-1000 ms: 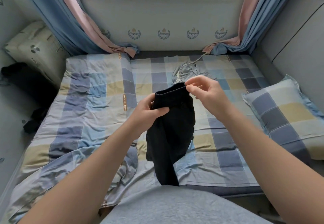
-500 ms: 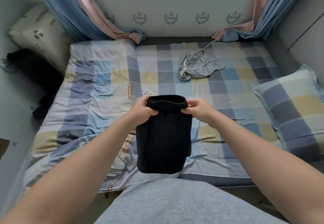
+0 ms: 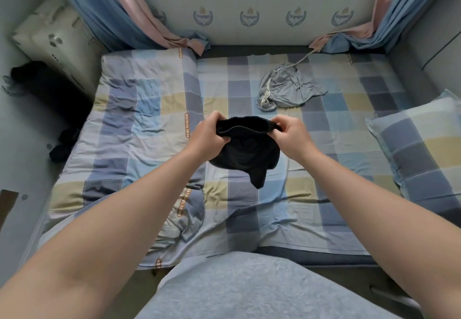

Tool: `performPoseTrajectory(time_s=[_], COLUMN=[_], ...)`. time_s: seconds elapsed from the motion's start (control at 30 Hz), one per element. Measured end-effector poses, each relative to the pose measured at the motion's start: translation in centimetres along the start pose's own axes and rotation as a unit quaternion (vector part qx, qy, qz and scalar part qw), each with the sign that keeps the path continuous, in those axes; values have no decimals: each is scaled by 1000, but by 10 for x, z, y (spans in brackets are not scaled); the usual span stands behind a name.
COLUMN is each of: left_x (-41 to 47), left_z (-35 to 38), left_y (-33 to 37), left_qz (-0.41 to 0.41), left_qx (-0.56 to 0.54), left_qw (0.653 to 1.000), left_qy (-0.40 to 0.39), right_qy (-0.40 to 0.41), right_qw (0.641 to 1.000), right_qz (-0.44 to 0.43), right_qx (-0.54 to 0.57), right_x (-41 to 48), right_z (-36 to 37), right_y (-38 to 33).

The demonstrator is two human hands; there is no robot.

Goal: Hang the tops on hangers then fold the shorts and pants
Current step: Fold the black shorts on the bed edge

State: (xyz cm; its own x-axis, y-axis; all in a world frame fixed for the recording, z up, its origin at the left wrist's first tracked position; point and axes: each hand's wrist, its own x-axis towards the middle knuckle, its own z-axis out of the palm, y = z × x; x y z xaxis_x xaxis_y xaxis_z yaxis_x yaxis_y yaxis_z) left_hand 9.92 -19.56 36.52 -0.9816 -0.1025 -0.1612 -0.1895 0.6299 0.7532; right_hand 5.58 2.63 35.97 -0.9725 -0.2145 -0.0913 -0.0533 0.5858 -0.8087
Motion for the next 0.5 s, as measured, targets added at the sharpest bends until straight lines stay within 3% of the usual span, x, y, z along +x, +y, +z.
performPoseTrajectory(time_s=[0.13, 0.27, 0.5], left_x=[-6, -23, -83], left_z=[28, 81, 202], left_y=[-31, -90, -227], left_qz=[-8, -31, -141], left_qx=[40, 99, 144], left_qw=[998, 988, 940], left_qy=[-45, -113, -277], right_qy=[-15, -89, -214], right_qw=[997, 981, 939], right_qz=[24, 74, 166], right_qx=[-73, -157, -213], right_x=[-17, -47, -132], right_z=[28, 81, 192], right_y=[40, 108, 241])
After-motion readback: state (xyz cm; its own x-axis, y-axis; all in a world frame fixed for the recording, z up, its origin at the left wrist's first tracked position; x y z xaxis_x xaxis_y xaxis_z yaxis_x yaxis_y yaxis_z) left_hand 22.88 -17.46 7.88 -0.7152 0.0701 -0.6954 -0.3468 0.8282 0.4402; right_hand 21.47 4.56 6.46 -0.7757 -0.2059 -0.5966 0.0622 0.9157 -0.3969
